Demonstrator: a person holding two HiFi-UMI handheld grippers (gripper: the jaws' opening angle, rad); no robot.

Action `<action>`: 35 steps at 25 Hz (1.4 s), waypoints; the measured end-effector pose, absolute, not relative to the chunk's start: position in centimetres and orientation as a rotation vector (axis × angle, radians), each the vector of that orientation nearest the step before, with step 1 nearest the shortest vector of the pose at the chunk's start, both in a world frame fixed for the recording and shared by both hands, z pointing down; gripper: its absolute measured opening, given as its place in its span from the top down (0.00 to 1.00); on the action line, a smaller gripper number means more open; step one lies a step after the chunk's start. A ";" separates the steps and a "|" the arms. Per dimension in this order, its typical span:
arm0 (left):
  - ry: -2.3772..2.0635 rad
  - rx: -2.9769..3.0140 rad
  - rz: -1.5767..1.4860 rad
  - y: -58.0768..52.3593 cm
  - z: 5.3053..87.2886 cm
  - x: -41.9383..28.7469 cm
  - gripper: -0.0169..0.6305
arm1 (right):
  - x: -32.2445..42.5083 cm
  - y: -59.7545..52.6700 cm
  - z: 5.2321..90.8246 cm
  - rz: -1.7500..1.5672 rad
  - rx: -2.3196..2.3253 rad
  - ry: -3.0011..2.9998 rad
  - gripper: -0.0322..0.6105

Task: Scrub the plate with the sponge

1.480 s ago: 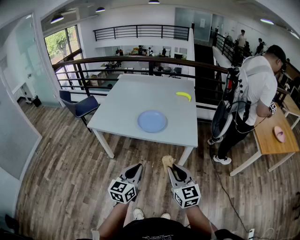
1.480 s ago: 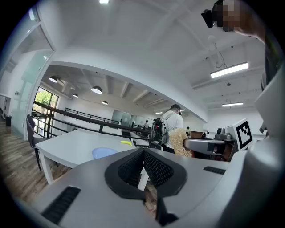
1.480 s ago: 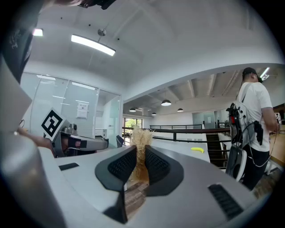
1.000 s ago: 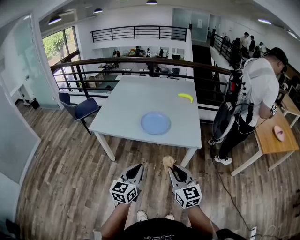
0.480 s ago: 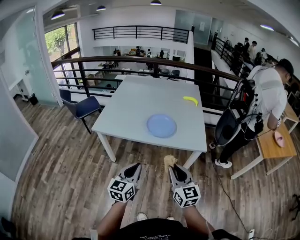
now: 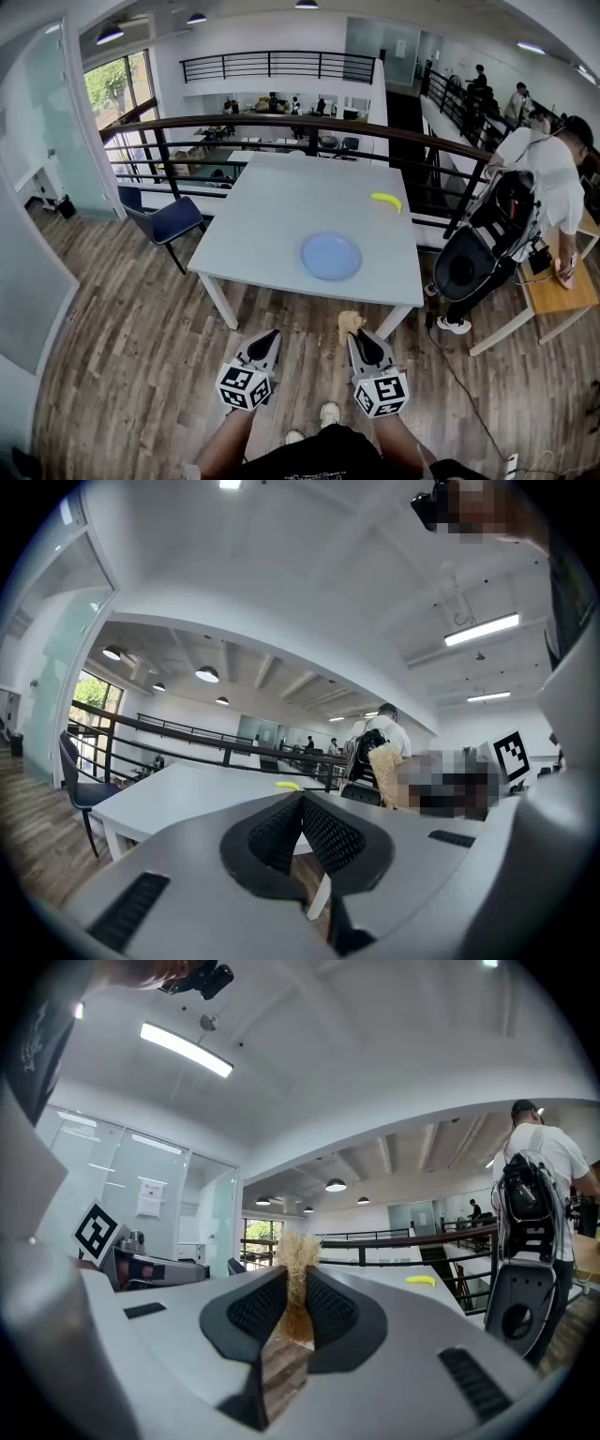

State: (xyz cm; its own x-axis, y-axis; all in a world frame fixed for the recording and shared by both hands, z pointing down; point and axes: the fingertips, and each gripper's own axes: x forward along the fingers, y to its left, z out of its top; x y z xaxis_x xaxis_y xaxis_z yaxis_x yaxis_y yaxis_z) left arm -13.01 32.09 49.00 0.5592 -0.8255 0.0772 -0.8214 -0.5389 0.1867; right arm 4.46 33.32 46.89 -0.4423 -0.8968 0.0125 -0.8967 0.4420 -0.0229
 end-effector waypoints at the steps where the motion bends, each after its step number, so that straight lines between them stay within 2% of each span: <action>1: -1.385 2.588 -0.030 31.7 49.1 -12.9 0.95 | 4.8 33.0 46.8 -0.039 -1.664 2.658 0.84; 22: -1.486 2.515 -0.016 20.7 49.5 -11.1 0.95 | 4.5 19.9 46.5 -0.026 -1.470 2.770 0.84; 35: -1.486 2.481 0.069 16.4 50.5 -6.2 0.95 | 8.8 15.1 48.1 -0.101 -1.439 2.802 0.84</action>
